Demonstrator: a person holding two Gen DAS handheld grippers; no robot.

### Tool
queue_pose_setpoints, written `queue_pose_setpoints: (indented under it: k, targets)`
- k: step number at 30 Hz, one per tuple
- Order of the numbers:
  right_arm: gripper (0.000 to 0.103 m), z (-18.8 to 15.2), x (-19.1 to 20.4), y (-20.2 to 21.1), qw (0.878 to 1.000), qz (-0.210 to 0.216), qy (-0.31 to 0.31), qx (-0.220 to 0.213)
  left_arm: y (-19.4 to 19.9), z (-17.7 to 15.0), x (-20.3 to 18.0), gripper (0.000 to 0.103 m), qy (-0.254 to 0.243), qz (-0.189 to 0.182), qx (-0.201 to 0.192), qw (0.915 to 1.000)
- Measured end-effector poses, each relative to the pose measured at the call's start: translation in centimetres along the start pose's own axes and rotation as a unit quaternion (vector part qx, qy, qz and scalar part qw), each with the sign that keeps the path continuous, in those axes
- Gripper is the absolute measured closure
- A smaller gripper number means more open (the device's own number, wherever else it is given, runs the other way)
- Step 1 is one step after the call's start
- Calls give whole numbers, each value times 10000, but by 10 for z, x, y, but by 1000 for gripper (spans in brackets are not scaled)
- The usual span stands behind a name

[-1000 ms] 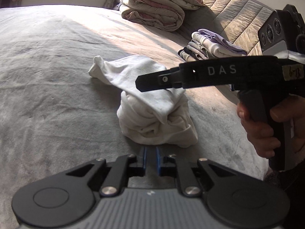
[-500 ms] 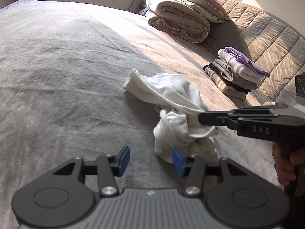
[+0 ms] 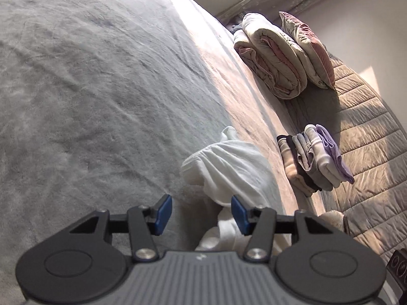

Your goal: Fold clothes

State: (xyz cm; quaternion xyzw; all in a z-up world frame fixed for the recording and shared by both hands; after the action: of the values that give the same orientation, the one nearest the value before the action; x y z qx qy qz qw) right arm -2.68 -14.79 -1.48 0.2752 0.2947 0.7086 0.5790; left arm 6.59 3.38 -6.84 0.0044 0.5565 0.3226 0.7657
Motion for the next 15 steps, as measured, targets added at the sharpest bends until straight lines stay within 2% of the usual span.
queue_pose_setpoints:
  k: [3,7,11,15]
  targets:
    - [98,-10,-4,5,9997,160,-137,115,-6,-4,6,50,668,-313,-46,9973]
    - [98,-28,-7,8,9989,301,-227,282,-12,-8,11,50,1387,-687,-133,9879]
    - [98,-48,-9,8,9975,418,-283,504,-19,-12,2,50,1619,-995,-145,9817]
    - [98,-64,-4,4,9951,557,-289,758,-25,-18,-11,55,1572,-1167,-31,9806]
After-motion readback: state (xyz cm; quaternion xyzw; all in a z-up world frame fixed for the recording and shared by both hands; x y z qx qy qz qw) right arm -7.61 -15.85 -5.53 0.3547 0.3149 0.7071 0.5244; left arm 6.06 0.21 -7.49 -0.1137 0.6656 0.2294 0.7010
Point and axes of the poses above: each gripper's, at about its wrist camera, not at the fingertips, and y roughly against the way its jaws point, x to its left, z to its top, the point moved 9 cm from there along -y, roughly the way its jaws point, and after that the axes turned 13 degrees about -z, right-handed, at the moved point
